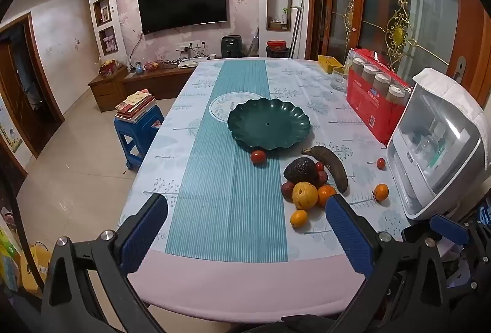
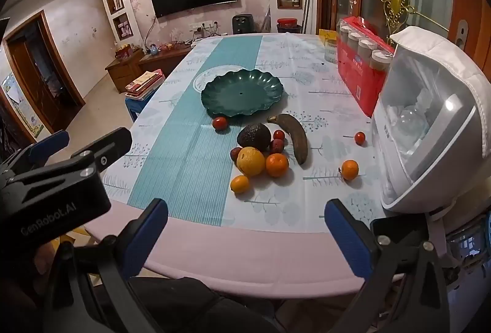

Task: Organize fruits

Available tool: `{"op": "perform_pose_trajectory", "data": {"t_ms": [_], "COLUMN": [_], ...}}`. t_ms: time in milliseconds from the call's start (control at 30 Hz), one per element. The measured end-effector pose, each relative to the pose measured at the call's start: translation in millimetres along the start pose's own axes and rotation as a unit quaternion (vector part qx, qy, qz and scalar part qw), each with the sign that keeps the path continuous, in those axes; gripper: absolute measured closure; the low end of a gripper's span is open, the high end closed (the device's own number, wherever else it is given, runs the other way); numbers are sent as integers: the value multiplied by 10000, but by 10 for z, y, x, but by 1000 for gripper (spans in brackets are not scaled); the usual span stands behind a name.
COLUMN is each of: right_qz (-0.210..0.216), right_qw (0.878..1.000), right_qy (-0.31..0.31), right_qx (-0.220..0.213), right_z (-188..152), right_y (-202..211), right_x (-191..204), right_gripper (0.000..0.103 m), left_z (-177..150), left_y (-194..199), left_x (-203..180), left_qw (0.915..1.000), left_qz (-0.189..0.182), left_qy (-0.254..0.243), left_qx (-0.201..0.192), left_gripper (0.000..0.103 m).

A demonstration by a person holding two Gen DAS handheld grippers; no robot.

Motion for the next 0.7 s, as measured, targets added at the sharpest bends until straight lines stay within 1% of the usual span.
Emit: {"op": "perform_pose_trajectory", "data": {"t_ms": [700], "right_qz": [-4], "right_qw": [10000], "right_qy": [-14], "right_qx": [7], "right_z": [15], "right_y": [-33], "right_x": [72], "right_gripper": [1], "left_z": [-1], "left_y": [-16], "left_x": [9], "left_qw": [10000], "left_qz": [-29], "left_qy": [27], "left_qx": [29], "left_gripper": [1]}}
Point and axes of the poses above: each gripper's, at about its wrist camera, not at the fingertips, and y roughly against the way its jaws point, x to its left, z to its top, the point moved 8 cm from there along -y, roughly the way its jaws point, and after that the axes turned 1 degree about -x, right-handed, at the moved point
